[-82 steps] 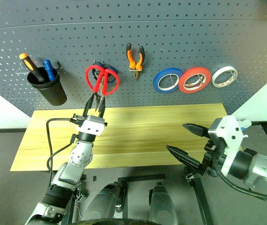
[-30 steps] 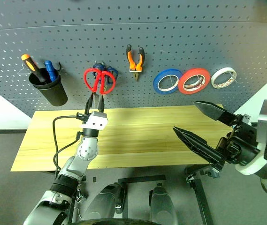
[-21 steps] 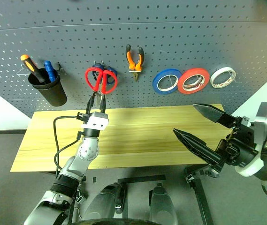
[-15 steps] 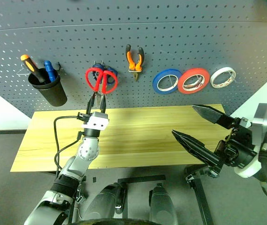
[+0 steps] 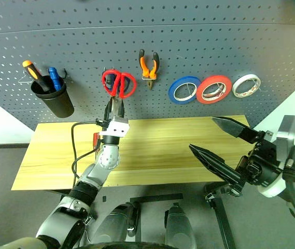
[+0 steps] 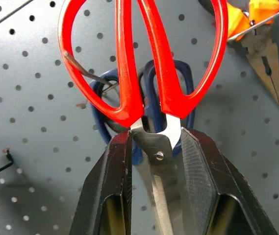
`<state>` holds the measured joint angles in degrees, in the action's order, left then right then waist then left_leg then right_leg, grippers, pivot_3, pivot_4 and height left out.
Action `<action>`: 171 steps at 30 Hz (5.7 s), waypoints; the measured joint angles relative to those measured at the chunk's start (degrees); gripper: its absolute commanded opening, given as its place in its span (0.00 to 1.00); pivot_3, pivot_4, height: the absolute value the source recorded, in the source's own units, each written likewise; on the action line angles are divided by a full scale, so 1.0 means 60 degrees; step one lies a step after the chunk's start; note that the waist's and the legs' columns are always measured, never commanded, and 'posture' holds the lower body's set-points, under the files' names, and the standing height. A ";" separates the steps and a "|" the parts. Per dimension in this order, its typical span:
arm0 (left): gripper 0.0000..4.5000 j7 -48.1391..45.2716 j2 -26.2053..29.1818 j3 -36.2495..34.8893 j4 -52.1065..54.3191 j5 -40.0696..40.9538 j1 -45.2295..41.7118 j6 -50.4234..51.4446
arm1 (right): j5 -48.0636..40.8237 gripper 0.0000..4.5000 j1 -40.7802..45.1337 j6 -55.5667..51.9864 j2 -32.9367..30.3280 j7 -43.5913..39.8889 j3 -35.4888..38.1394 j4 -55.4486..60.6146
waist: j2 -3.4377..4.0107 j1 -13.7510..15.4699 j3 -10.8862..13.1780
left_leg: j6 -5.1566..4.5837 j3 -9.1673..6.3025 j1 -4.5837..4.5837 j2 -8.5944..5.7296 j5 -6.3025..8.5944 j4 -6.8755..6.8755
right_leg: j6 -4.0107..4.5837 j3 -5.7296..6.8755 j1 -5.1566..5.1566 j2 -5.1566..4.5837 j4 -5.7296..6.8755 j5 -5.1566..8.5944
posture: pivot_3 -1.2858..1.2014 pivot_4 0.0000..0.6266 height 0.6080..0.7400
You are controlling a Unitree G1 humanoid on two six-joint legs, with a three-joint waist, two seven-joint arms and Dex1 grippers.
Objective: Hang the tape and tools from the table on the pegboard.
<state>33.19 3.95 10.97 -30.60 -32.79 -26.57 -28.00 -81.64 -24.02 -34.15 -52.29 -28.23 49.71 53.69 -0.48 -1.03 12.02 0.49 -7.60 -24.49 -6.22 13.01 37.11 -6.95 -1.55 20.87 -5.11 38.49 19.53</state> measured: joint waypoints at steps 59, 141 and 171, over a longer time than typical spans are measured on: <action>0.99 -0.1230 -0.0185 -0.2920 -0.2328 0.3975 -0.0308 0.6126 | 0.1110 1.00 -0.0891 -0.0065 -0.0169 -0.0792 -0.0120 0.0367 | -0.0046 -0.0014 0.0018 | -0.0001 0.0001 -0.0003 0.0003 0.0002 -0.0007 | 0.0000 -0.0006 0.0008 -0.0003 -0.0008 0.0001 | 0.46 0.31 1.00; 0.34 -0.4580 0.0956 -0.4030 0.0285 0.6403 -0.1721 1.4977 | 0.1195 1.00 -0.1943 -0.0418 -0.0174 -0.1173 0.0428 0.0252 | -0.0136 -0.0006 0.0056 | -0.0008 0.0000 -0.0010 0.0006 0.0011 -0.0029 | 0.0000 -0.0016 0.0036 -0.0010 -0.0051 0.0000 | 0.45 0.36 1.00; 0.18 -0.5819 0.1277 -0.2373 0.1516 0.6026 -0.0661 1.3802 | 0.1202 1.00 -0.1236 -0.0625 -0.0462 -0.1344 0.0440 -0.0096 | -0.0144 0.0010 0.0062 | -0.0009 0.0001 -0.0026 0.0005 0.0013 -0.0040 | 0.0001 -0.0019 0.0035 -0.0015 -0.0066 0.0001 | 0.45 0.32 1.00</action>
<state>-1.73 11.62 -3.26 -21.50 3.37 -30.53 54.81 -74.43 -31.44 -37.90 -55.06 -36.30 52.35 53.12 -1.35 -0.97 12.39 0.43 -7.60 -24.64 -6.19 13.09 36.87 -6.94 -1.66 21.09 -5.20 38.09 19.53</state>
